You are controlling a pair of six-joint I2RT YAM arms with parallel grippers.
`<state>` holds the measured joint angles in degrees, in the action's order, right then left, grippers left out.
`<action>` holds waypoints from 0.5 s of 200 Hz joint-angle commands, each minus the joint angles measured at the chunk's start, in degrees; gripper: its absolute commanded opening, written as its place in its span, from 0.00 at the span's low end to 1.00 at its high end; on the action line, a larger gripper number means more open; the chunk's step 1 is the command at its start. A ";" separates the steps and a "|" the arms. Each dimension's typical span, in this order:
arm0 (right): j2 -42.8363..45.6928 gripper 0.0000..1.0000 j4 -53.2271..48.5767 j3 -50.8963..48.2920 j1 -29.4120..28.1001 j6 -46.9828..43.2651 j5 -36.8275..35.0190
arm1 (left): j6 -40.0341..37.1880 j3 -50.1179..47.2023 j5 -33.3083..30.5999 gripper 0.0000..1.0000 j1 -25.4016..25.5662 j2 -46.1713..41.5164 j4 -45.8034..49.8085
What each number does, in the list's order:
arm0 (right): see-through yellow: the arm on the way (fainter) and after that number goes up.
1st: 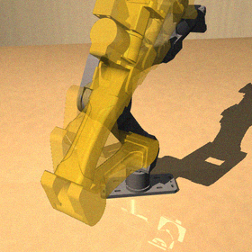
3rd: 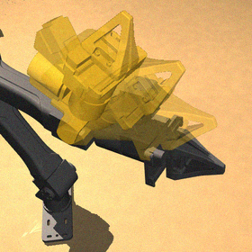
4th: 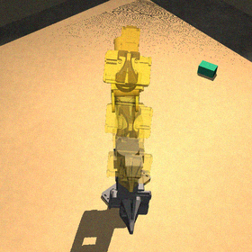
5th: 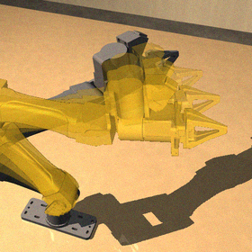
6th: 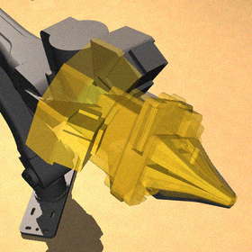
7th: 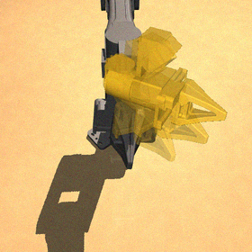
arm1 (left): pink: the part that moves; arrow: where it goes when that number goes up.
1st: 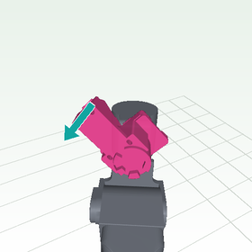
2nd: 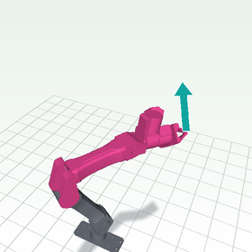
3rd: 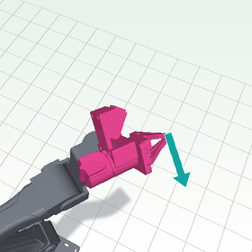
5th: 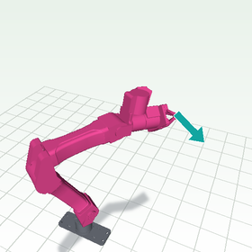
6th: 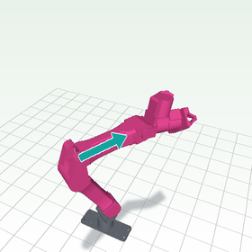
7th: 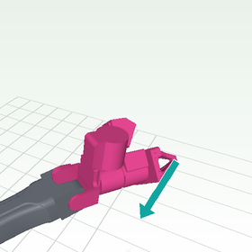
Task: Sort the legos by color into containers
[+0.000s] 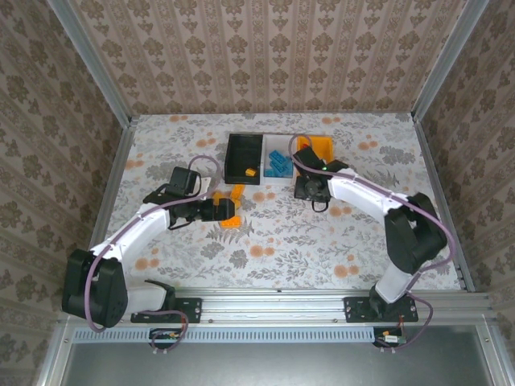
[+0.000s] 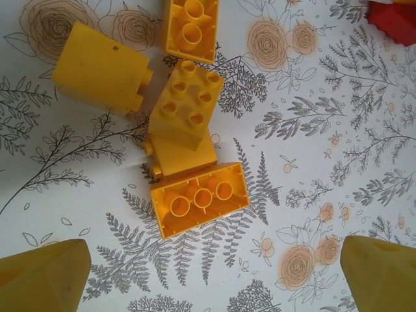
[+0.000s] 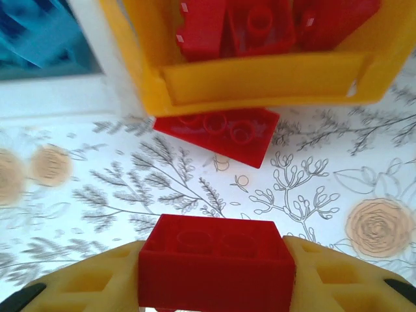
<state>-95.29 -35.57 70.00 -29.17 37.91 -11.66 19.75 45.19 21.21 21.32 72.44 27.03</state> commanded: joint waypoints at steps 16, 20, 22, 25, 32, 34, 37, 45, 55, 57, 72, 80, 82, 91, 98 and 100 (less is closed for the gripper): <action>2.73 0.47 -3.58 5.57 4.00 -3.86 -2.33 | 0.97 -0.83 2.01 1.00 0.16 -0.33 -1.61; 2.24 0.47 -3.73 6.59 4.52 -4.43 -2.17 | 0.97 -0.81 1.99 1.00 0.24 -0.29 -1.59; 1.95 0.47 -3.78 7.09 4.83 -4.62 -2.15 | 0.99 -0.83 1.97 1.00 0.33 -0.29 -1.60; 1.47 0.47 -3.76 7.89 5.16 -5.05 -2.03 | 1.05 -0.81 1.92 1.00 0.38 -0.33 -1.56; 0.20 0.47 -3.74 9.65 6.03 -6.04 -1.91 | 1.01 -0.94 1.90 1.00 0.49 -0.37 -1.48; -0.25 0.47 -3.76 10.14 6.29 -6.21 -1.84 | 1.02 -1.01 1.82 1.00 0.61 -0.42 -1.46; -0.86 0.47 -3.80 11.04 6.69 -6.59 -1.57 | 1.03 -0.98 1.82 1.00 0.61 -0.46 -1.39; -2.71 0.47 -3.94 13.22 7.79 -7.47 -0.84 | 1.02 -1.07 1.73 1.00 0.65 -0.67 -1.07; -5.10 0.46 -3.48 15.59 8.96 -8.18 0.21 | 0.93 -1.24 1.56 1.00 0.58 -1.05 -0.67; -5.44 0.47 -3.46 16.15 9.18 -8.29 0.36 | 0.91 -1.31 1.55 1.00 0.63 -1.14 -0.66; -8.56 0.47 -3.04 19.23 10.55 -8.77 1.58 | 0.90 -1.77 1.22 1.00 0.65 -1.76 -0.19; -9.99 0.47 -2.40 20.54 10.95 -9.15 1.89 | 0.82 -2.00 1.04 1.00 0.65 -2.03 0.01; -10.38 0.47 -2.38 20.84 11.12 -9.17 1.90 | 0.77 -2.09 1.03 1.00 0.65 -2.13 0.04; -12.14 0.47 -2.59 22.54 11.64 -9.21 2.14 | 0.69 -2.27 0.85 1.00 0.65 -2.22 0.26; -13.54 0.47 -2.93 24.03 11.98 -9.27 2.40 | 0.56 -2.35 0.72 1.00 0.62 -2.31 0.37; -13.81 0.47 -2.97 24.42 12.06 -9.33 2.56 | 0.62 -2.36 0.68 1.00 0.64 -2.31 0.43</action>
<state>-105.06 -37.47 90.04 -18.06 30.48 -10.90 19.94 43.64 22.02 21.76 71.61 26.44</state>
